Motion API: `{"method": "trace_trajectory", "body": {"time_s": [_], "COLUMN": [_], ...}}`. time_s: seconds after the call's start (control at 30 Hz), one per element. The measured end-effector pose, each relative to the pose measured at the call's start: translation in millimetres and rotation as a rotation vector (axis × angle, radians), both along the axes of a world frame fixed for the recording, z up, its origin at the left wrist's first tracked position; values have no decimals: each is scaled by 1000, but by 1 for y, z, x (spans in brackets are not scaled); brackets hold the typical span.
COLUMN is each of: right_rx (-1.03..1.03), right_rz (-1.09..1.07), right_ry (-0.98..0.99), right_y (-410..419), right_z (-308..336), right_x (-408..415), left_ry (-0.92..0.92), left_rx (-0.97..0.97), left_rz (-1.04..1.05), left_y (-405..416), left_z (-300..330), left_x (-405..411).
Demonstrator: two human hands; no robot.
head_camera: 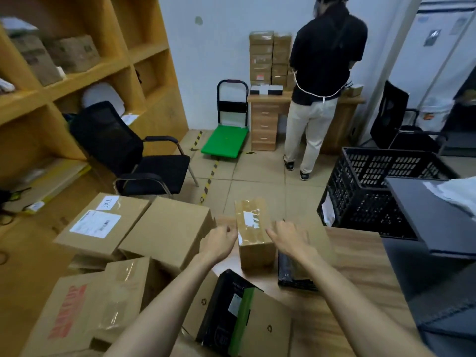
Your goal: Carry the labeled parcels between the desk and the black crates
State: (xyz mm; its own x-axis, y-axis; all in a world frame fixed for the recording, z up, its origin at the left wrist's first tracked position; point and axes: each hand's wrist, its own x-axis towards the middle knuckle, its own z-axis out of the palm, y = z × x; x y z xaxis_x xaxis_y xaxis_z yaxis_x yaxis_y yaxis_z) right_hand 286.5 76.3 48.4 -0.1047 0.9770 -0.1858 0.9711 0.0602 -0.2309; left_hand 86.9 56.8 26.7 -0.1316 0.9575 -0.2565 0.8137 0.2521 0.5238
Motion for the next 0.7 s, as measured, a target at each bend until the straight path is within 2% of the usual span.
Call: {"method": "trace_trajectory", "body": {"time_s": [0.17, 0.37, 0.57, 0.7], "right_rx": [-60, -8, 9, -4], "right_rz": [-15, -60, -163, -180], "right_ry": [-3, 68, 139, 257], "right_y": [17, 34, 66, 67], "right_z": [-42, -86, -119, -147], "right_x": [-13, -36, -42, -40], "left_ry": [-46, -152, -336, -541], "left_rx": [-120, -127, -72, -45], "left_rz": [-8, 70, 155, 88], "left_y": [17, 38, 57, 63], "left_z": [-39, -84, -135, -166], "left_x": [7, 5, -6, -7]}}
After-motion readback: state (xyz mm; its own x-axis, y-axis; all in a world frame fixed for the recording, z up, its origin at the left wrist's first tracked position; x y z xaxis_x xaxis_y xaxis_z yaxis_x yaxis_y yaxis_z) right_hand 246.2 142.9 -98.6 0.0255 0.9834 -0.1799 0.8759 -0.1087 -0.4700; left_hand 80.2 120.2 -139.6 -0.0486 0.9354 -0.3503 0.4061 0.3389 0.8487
